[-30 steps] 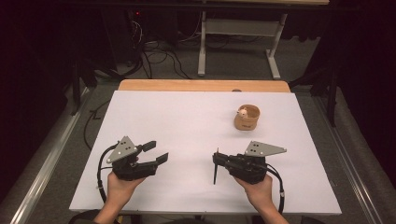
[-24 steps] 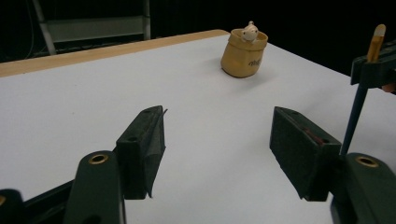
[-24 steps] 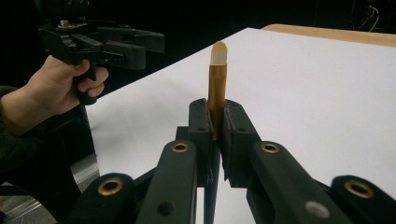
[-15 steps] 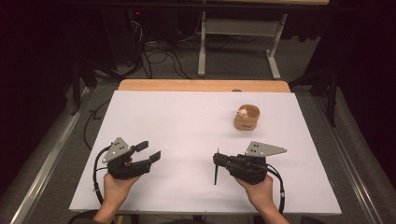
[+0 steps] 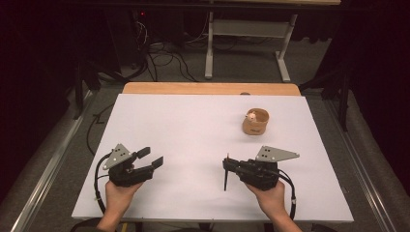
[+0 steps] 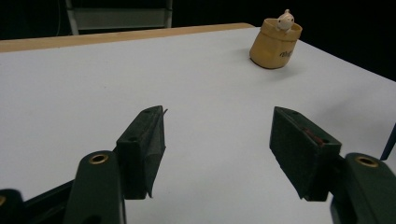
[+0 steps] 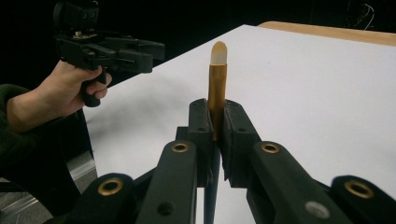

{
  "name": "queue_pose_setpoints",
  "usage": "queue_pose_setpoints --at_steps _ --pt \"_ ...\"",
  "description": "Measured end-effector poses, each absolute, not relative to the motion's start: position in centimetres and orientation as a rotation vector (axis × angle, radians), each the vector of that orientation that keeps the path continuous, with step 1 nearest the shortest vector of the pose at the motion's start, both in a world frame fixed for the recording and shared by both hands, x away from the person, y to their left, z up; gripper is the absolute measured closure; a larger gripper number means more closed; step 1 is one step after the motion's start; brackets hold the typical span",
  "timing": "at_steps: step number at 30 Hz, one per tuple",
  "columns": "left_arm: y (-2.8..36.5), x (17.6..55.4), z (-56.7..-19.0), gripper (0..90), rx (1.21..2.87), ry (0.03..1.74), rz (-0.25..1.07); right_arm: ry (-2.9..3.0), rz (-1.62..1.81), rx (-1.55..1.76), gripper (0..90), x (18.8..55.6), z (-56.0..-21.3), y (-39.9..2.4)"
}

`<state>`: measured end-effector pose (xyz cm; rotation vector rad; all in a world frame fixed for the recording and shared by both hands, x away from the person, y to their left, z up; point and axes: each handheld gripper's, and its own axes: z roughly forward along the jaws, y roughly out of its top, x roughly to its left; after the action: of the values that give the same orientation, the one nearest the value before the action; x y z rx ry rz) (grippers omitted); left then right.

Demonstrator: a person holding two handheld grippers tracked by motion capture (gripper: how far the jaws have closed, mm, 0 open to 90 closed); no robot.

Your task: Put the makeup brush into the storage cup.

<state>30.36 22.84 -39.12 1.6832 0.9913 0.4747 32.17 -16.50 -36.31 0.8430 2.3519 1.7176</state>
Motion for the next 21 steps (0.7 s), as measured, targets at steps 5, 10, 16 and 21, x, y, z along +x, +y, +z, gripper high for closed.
queue_pose_setpoints --at_steps 5,10,16,21 --pt "22.9 30.4 -39.1 35.8 1.677 0.991 0.474 2.335 1.706 0.842 85.8 32.4 -35.9 -17.0" --pt "22.7 30.5 -39.2 35.6 1.69 0.992 0.47 2.325 1.691 0.849 85.8 32.6 -35.4 -17.6" --pt "22.9 30.5 -39.2 35.8 1.684 0.997 0.465 2.322 1.673 0.851 85.8 32.7 -35.2 -18.1" --pt "22.8 30.6 -39.3 35.8 1.691 0.994 0.463 2.324 1.664 0.849 85.7 32.9 -35.0 -18.2"
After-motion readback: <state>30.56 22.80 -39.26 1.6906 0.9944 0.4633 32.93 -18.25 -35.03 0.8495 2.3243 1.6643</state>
